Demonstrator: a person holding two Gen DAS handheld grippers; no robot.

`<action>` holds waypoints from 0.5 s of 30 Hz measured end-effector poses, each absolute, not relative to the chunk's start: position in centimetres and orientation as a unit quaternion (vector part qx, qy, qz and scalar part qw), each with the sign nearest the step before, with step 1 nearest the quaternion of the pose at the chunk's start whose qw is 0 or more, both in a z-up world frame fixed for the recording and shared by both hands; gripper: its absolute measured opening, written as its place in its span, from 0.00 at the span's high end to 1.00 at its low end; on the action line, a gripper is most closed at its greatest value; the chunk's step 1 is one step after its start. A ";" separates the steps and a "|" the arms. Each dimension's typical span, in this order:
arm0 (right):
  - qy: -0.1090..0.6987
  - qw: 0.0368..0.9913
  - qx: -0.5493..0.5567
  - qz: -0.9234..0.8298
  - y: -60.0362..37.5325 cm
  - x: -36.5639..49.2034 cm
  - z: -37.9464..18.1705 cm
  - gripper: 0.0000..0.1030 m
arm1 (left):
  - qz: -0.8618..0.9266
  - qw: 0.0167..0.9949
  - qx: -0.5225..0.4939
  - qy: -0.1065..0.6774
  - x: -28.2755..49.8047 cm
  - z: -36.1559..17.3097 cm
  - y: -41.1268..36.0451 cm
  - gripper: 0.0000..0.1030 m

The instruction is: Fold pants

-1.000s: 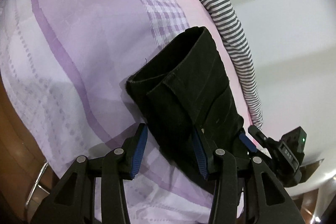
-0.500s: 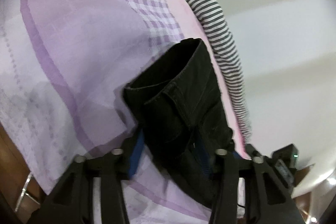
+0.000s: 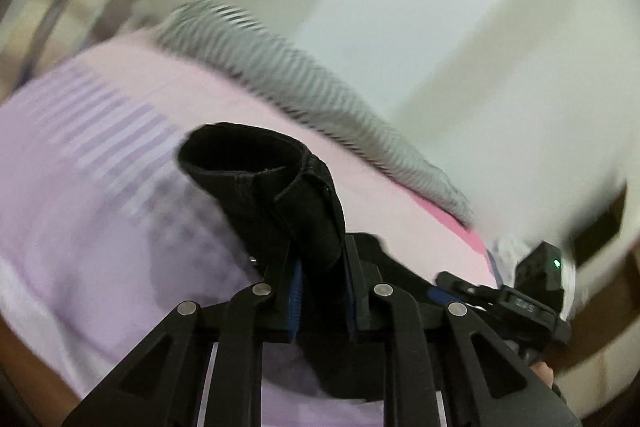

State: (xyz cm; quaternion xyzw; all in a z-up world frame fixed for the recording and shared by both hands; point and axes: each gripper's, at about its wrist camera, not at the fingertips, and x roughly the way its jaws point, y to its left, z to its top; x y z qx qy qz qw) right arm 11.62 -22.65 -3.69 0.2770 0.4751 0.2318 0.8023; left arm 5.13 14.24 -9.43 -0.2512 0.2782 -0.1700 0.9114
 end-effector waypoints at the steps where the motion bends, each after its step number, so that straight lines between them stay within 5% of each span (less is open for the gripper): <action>1: 0.470 0.805 0.283 0.227 -23.6 11.3 -3.5 0.48 | -0.183 0.913 -0.239 0.276 5.3 -8.8 13.1 0.84; 8: 0.437 0.818 0.328 0.179 -31.4 9.0 -3.0 0.48 | -0.293 0.902 -0.125 0.292 5.6 -6.5 1.2 0.84; 15: 0.424 0.817 0.371 0.126 -37.6 6.3 -4.4 0.48 | -0.361 0.852 -0.041 0.377 6.1 -11.2 -8.8 0.85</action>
